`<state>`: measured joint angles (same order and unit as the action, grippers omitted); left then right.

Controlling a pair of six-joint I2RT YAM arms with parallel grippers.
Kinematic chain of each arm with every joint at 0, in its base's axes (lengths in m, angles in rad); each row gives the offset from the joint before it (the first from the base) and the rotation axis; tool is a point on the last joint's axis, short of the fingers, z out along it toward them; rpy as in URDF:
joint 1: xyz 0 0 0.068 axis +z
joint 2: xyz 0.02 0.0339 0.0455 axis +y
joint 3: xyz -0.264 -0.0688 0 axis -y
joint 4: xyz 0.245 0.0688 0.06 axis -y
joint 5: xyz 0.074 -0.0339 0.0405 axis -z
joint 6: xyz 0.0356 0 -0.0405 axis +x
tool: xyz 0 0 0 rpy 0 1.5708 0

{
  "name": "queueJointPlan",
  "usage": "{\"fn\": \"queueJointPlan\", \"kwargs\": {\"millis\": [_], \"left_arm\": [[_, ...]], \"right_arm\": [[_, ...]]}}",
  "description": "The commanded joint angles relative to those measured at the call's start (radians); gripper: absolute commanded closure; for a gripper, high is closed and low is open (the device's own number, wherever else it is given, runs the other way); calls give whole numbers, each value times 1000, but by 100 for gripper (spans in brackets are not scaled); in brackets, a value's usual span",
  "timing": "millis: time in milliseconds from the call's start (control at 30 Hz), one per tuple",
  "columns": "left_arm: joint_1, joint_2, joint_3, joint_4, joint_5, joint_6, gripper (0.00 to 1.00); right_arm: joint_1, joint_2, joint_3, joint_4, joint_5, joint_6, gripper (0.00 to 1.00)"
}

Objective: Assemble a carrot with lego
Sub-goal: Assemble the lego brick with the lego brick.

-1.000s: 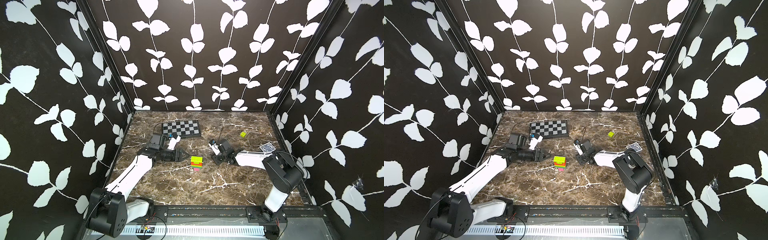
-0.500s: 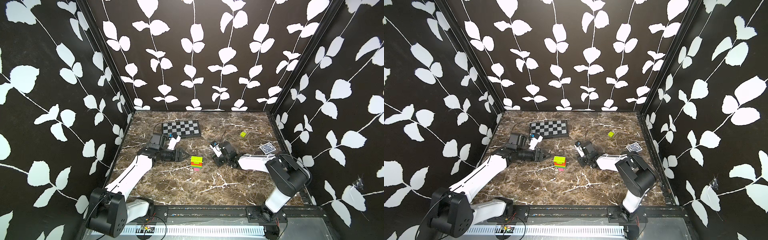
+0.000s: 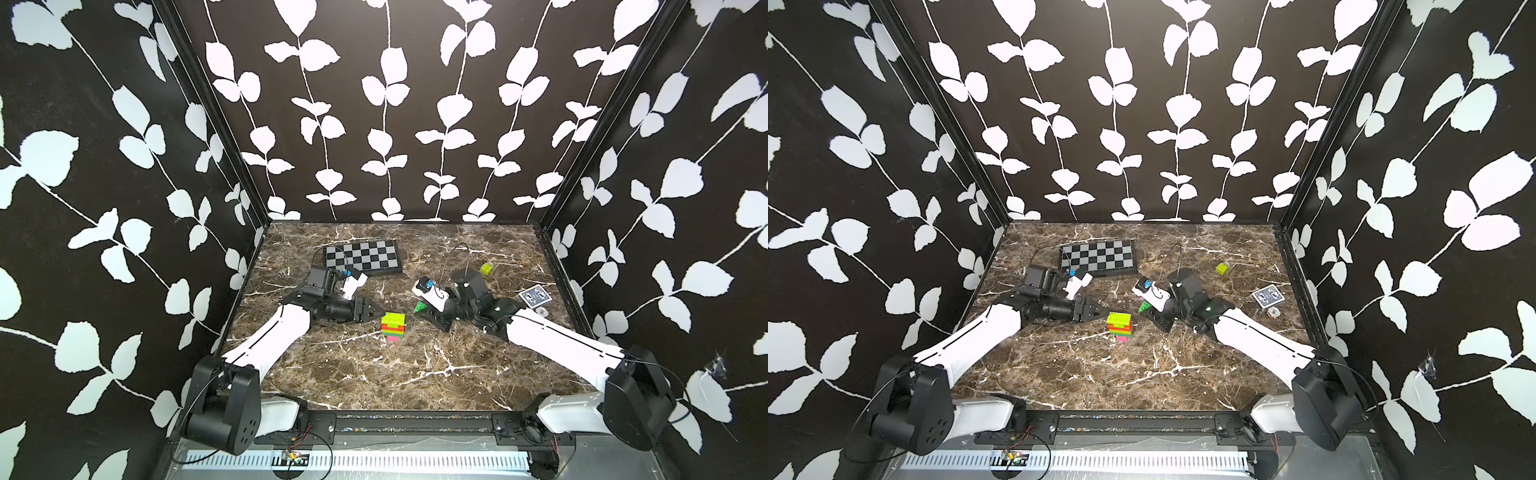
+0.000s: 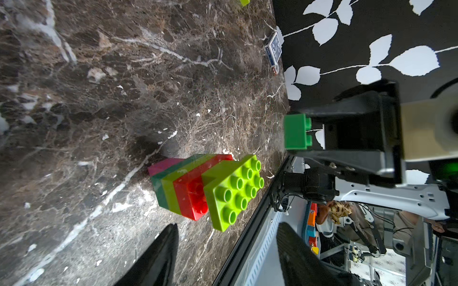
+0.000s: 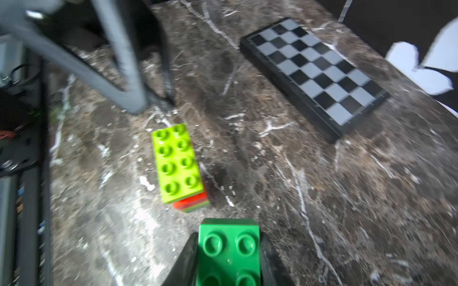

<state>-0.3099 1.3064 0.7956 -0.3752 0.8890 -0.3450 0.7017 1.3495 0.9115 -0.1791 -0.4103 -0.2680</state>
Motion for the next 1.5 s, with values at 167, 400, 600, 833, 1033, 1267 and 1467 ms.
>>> {"fn": "queueJointPlan", "kwargs": {"millis": [167,400,600,833,1033,1267,1467], "left_arm": [[-11,64,11,30,23,-2,35],[-17,85,18,33,14,-2,36],[-18,91,16,32,12,0,36],[-21,97,18,32,7,3,37],[-24,105,17,29,7,4,37],[-26,114,16,24,2,11,37],[-26,119,17,25,2,14,38]], "right_arm": [[46,105,186,-167,-95,-137,80],[66,160,262,-238,-108,-173,82],[69,189,288,-256,-113,-189,82],[70,222,326,-305,-122,-216,84],[70,241,339,-336,-115,-235,84],[70,244,352,-344,-110,-244,84],[71,278,362,-356,-99,-252,85]]}}
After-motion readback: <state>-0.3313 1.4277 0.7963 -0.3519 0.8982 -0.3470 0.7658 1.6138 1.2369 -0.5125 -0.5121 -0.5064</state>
